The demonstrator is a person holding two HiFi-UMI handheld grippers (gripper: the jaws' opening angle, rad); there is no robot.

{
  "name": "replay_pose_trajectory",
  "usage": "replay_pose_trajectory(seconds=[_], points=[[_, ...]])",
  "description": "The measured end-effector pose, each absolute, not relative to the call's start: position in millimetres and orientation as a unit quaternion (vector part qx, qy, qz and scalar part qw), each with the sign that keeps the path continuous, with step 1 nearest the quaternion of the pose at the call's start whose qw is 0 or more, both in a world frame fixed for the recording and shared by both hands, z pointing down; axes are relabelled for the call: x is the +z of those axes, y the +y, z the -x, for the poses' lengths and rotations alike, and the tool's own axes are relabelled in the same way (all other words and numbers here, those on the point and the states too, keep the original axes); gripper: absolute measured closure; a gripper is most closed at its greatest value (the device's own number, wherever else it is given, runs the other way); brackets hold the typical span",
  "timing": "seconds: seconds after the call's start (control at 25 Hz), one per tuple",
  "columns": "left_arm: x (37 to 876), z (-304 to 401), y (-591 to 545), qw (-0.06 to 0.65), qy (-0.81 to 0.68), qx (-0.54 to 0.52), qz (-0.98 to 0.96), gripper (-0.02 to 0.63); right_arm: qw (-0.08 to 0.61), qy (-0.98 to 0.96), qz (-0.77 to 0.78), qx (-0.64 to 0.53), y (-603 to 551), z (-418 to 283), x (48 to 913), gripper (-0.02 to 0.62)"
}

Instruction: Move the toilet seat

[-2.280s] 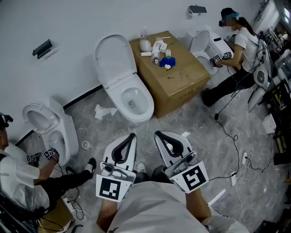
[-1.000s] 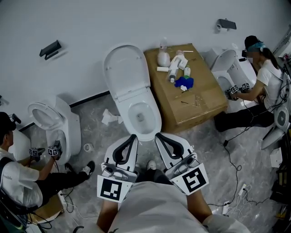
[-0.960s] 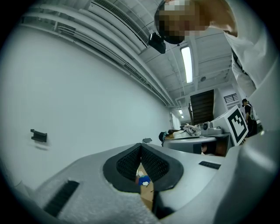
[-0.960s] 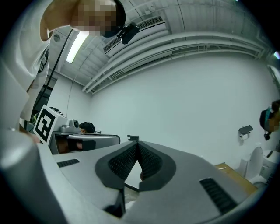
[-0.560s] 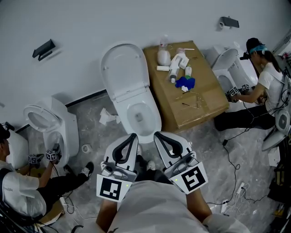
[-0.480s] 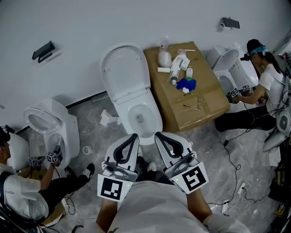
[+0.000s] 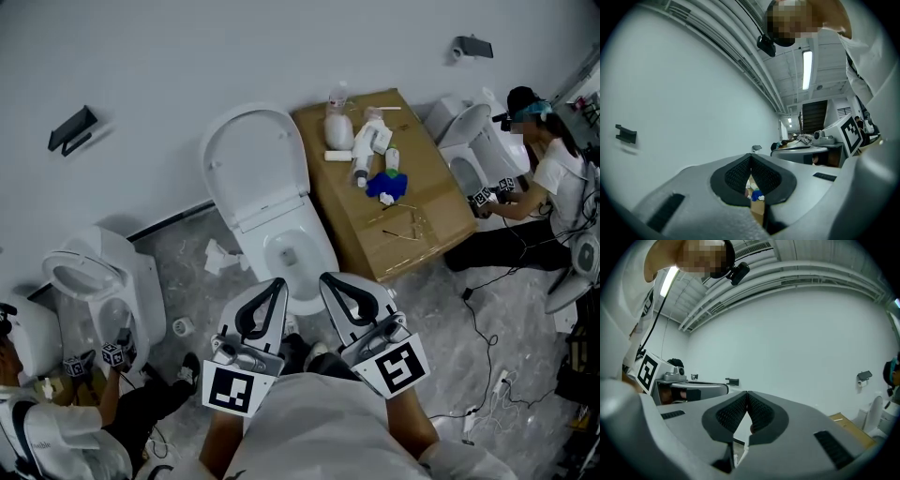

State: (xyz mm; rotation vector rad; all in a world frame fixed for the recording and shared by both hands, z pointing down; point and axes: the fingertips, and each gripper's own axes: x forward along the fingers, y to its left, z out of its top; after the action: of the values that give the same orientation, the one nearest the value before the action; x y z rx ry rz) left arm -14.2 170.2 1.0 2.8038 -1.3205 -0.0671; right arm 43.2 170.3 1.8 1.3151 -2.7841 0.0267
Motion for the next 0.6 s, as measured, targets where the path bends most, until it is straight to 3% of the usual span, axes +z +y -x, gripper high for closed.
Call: replay_pose_trajectory(seconds=[0.6], points=[[52,11,103,0.06,-0.403,-0.008,-0.913,0.597,0.068,-0.882,-0.464,0.038,108,-54,49,0.581]])
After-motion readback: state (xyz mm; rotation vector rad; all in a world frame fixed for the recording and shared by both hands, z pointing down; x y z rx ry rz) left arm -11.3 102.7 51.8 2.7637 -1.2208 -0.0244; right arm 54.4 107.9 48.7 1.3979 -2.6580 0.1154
